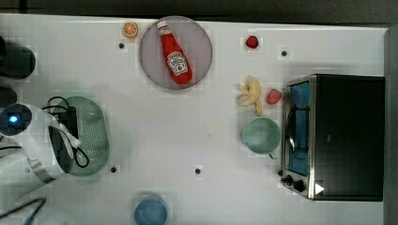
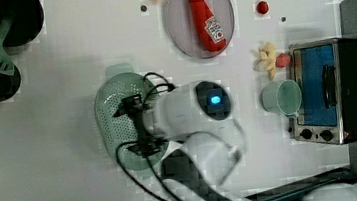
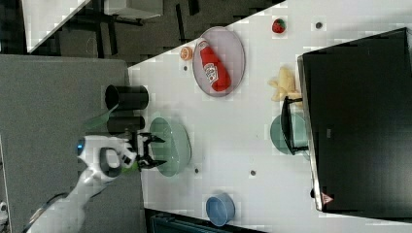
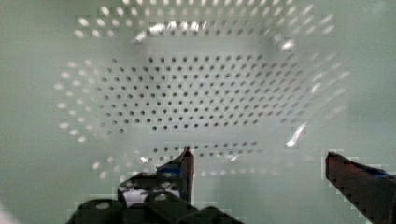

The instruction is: Drag strainer right to left.

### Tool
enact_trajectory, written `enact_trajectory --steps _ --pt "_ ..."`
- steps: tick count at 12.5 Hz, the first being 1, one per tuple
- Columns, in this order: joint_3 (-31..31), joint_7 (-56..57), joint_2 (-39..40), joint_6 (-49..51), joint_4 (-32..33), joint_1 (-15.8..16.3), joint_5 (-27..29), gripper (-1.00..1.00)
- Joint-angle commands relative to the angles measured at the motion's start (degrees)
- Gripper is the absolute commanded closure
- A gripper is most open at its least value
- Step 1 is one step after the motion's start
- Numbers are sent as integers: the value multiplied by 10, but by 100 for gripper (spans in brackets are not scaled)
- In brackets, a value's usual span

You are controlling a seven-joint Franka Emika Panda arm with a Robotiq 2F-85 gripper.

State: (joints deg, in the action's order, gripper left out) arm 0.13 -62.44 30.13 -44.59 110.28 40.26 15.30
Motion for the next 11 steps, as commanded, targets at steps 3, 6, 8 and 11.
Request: enact_trajectory --steps 3,6,8,11 --pt "-159 245 -196 77 -21 -30 -39 -100" --pt "-263 393 -270 146 -31 -42 -107 -100" --pt "-322 517 -308 199 -40 -49 -157 -100" --pt "-387 650 -354 266 -42 -56 -175 -100"
